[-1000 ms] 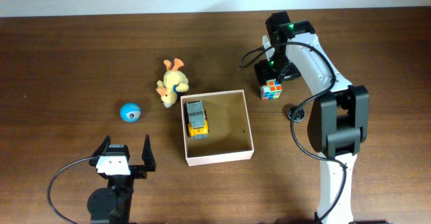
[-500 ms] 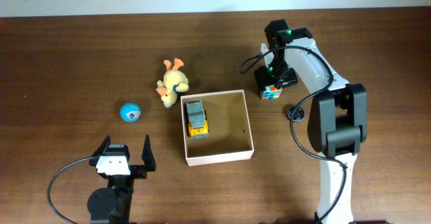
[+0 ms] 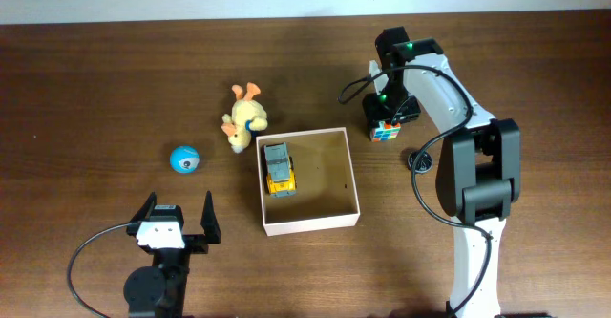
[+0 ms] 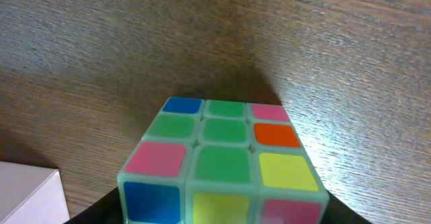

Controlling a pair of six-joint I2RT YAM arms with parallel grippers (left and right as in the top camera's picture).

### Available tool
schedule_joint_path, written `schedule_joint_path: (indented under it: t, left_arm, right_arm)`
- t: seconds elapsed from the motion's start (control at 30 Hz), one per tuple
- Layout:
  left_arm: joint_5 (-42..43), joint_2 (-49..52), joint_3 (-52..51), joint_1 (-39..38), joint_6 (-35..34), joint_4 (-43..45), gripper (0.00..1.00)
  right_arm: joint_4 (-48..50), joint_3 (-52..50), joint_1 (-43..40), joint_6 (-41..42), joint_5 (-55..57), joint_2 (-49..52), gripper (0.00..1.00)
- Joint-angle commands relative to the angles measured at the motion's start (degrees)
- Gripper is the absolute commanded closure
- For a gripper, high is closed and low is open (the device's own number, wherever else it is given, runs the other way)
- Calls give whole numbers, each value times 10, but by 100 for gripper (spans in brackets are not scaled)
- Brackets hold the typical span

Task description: Pack container

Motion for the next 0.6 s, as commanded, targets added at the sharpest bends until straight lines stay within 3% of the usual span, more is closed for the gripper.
schedule_joint_path:
  t: [0.0,0.2,0.57]
  left_arm:
    - [8,-2,-6,4,-3,2,1]
    - [8,-2,-6,4,-3,2,1]
    - [8,-2,-6,4,-3,2,1]
  right_arm:
    - [0,-5,2,0,-5,2,39]
    - [-3,-5,2,0,-5,2,46]
    - [-3,-5,2,0,-5,2,46]
